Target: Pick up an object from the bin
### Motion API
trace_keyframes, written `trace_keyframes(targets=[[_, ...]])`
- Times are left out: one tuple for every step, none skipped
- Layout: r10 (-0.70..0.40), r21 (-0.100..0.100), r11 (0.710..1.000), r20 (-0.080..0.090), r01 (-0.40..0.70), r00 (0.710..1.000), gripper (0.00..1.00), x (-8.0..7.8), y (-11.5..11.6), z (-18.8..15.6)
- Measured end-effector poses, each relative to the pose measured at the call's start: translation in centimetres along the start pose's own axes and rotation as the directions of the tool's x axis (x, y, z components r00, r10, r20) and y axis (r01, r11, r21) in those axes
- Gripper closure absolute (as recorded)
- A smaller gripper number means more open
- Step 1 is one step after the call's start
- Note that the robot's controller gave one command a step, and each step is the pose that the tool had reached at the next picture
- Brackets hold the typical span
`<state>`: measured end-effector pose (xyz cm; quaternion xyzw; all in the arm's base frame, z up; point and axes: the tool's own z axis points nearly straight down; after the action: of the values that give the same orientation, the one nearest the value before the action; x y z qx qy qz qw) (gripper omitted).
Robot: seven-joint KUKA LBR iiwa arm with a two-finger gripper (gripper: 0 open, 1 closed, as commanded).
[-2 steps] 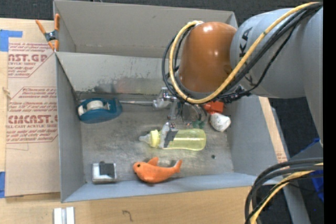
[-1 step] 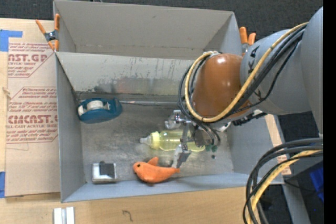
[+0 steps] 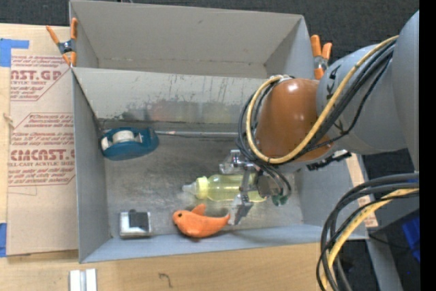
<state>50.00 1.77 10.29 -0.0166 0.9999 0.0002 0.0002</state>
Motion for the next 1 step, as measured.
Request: trace_keyframes(targets=[[0.062, 0.004, 0.998, -0.007, -0.062, 0.998, 0.00, -1.09, 2.23, -1.23]])
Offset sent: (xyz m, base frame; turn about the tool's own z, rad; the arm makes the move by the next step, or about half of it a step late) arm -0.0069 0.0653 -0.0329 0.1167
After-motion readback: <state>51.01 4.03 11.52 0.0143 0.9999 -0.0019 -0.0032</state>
